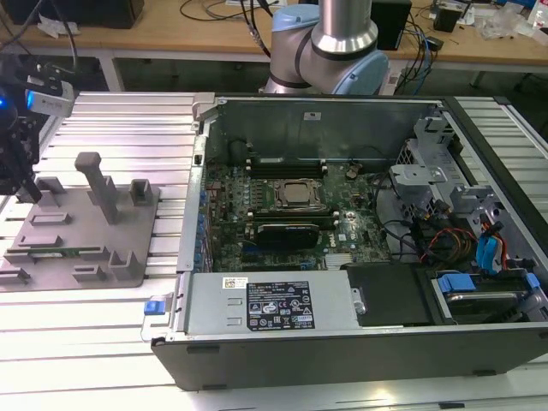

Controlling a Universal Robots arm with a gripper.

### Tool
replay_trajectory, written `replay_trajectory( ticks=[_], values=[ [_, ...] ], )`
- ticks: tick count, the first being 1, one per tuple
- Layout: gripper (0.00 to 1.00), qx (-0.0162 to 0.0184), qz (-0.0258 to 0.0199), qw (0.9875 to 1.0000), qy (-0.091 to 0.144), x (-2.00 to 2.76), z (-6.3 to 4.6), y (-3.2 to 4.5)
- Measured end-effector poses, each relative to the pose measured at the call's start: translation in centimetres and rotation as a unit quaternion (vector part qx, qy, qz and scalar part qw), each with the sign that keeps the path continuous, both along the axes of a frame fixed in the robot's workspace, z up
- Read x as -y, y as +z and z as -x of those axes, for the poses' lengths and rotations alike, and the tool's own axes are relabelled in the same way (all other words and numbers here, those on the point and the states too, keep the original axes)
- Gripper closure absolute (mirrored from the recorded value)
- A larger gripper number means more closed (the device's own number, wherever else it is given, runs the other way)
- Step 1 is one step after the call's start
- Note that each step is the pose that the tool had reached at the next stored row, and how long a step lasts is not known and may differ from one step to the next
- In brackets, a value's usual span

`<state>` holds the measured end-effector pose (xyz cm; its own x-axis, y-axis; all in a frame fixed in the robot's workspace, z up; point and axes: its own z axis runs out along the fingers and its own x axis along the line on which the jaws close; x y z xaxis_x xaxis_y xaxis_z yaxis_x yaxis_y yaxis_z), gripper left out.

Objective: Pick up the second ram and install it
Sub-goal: 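Pick up the second ram and move it above second insertion slot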

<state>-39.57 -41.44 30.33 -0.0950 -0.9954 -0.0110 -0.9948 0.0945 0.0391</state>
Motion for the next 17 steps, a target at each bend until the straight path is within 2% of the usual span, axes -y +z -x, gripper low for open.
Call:
replay_trajectory(
  ticks=[3,6,10,11,13,17],
  values=[
    [0.92,-0.0002,0.0009,1.0,0.005,0.0,0.0,-0.01],
    [0.92,0.0,0.0008,1.0,0.007,0.04,0.5,-0.18],
    [0.92,-0.0001,0.0008,0.9999,0.017,0.36,0.7,-1.02],
    [0.92,0.0,0.0008,0.9998,0.021,0.62,0.7,-1.35],
    [0.92,0.0,0.0008,0.9997,0.026,0.79,0.8,-1.71],
    [0.92,0.0,0.0008,0.9994,0.035,0.83,0.8,-2.1]
  ],
)
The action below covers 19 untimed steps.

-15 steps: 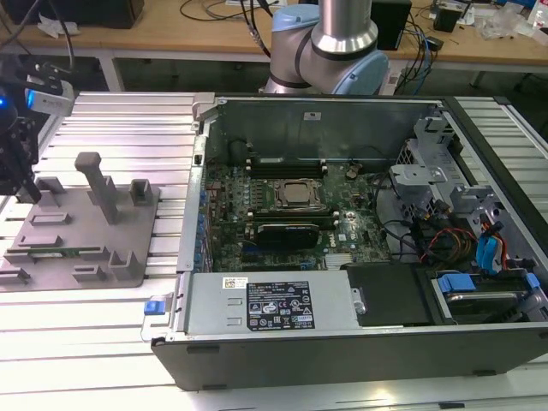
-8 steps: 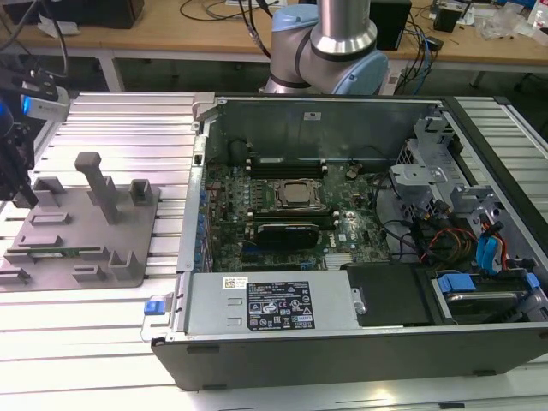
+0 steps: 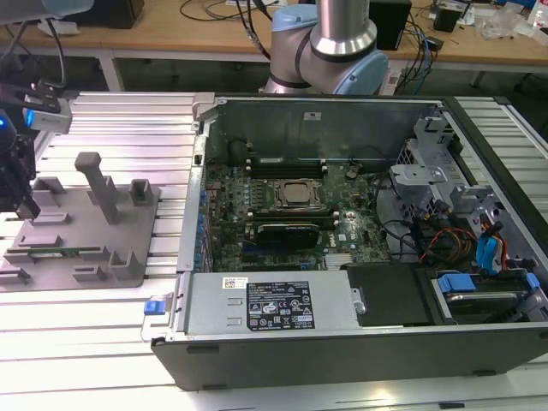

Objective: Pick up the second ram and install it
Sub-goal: 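Pick up the second ram and move it above second insertion slot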

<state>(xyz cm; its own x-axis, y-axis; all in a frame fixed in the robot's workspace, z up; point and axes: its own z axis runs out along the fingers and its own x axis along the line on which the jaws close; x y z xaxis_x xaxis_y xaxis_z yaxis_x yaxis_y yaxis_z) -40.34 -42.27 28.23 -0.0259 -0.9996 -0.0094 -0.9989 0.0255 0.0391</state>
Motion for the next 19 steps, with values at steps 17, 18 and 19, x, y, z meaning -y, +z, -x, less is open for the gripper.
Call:
replay_trajectory(
  ticks=[17,18,19],
  values=[
    [0.92,0.0046,-0.001,0.9985,0.055,0.41,0.6,-2.09],
    [0.92,0.0049,-0.001,0.9982,0.06,0.46,0.7,-2.26],
    [0.92,0.0053,-0.0009,0.9978,0.067,0.52,0.8,-2.52]
  ],
)
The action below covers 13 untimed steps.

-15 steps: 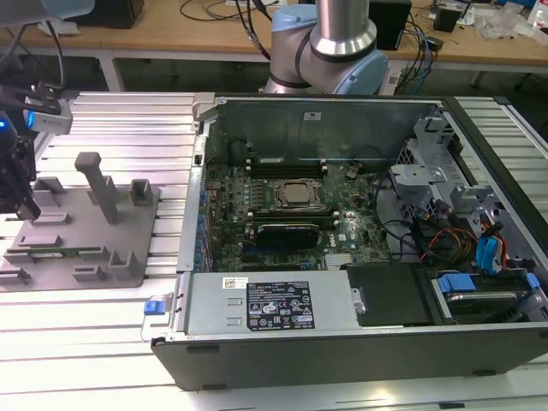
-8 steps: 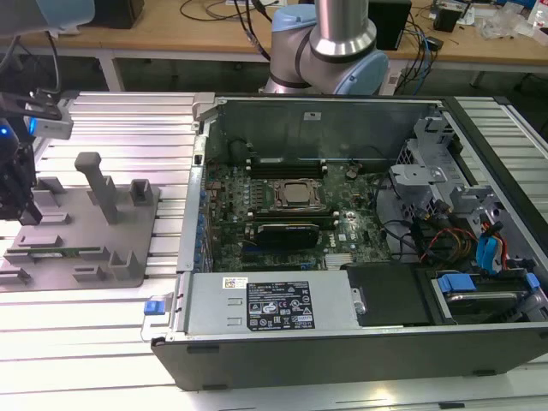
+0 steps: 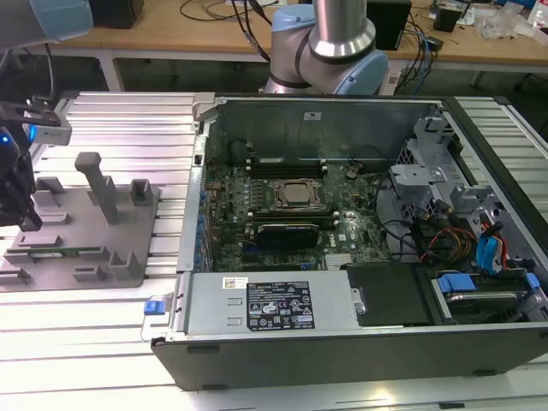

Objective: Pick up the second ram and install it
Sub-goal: 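Pick up the second ram and move it above second insertion slot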

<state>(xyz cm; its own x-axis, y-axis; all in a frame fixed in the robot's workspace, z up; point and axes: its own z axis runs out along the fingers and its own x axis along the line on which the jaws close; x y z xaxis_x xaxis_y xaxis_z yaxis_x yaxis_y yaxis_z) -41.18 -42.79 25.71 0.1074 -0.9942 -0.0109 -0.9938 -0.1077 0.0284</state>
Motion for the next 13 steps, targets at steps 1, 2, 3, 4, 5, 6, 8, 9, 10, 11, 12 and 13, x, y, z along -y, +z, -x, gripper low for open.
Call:
replay_trajectory(
  ticks=[1,2,3,4,5,6,8,9,10,11,12,13],
  values=[
    [0.92,0.0003,0.0,1.0,0.004,0.01,0.1,-0.14],
    [0.92,0.0005,-0.0001,1.0,0.006,0.02,0.1,-0.23],
    [0.92,0.0007,0.0,1.0,0.008,0.03,0.2,-0.34],
    [0.92,0.0013,0.0,0.9999,0.014,0.06,0.3,-0.54],
    [0.92,0.0019,0.0,0.9998,0.018,0.08,0.3,-0.69],
    [0.92,0.002,0.0,0.9998,0.021,0.1,0.3,-0.82],
    [0.92,0.002,0.0001,0.9998,0.022,0.16,0.3,-0.97],
    [0.92,0.0021,0.0001,0.9998,0.022,0.21,0.3,-1.08],
    [0.92,0.0021,0.0001,0.9998,0.021,0.23,0.3,-1.14],
    [0.92,0.0021,0.0001,0.9998,0.02,0.28,0.3,-1.22],
    [0.92,0.0021,0.0001,0.9998,0.018,0.29,0.3,-1.29],
    [0.92,0.0021,0.0001,0.9999,0.015,0.31,0.3,-1.37]
  ],
)
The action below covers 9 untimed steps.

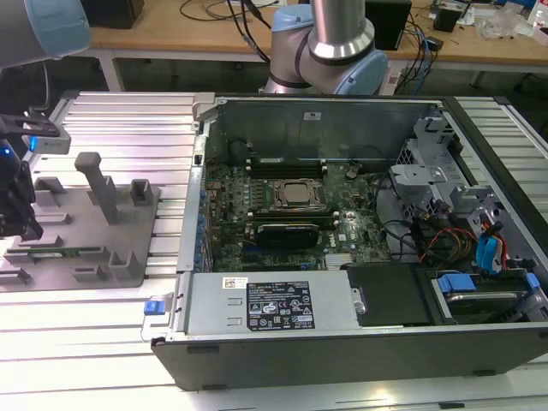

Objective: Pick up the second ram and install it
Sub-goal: 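Pick up the second ram and move it above second insertion slot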

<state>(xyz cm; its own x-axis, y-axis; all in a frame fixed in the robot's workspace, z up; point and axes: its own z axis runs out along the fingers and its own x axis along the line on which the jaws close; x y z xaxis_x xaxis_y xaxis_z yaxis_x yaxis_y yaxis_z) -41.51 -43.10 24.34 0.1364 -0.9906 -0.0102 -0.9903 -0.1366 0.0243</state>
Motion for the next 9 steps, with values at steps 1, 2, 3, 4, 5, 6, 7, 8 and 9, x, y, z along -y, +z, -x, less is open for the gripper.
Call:
replay_trajectory(
  ticks=[1,2,3,4,5,6,7,8,9],
  values=[
    [0.92,0.0,0.0,1.0,-0.002,0.01,0.0,-0.05],
    [0.92,0.0008,-0.0001,1.0,-0.002,0.02,0.01,-0.09],
    [0.92,0.0042,-0.0001,1.0,-0.002,0.04,0.03,-0.21],
    [0.92,0.0065,-0.0001,1.0,-0.003,0.05,0.05,-0.41],
    [0.92,0.0064,-0.0001,1.0,-0.004,0.06,0.05,-0.52],
    [0.92,0.0064,0.0,1.0,-0.007,0.06,0.06,-0.59],
    [0.92,0.0064,0.0001,0.9999,-0.012,0.06,0.06,-0.67],
    [0.92,0.0064,0.0001,0.9998,-0.016,0.06,0.06,-0.71],
    [0.92,0.0065,0.0001,0.9997,-0.023,0.06,0.05,-0.82]
  ],
)
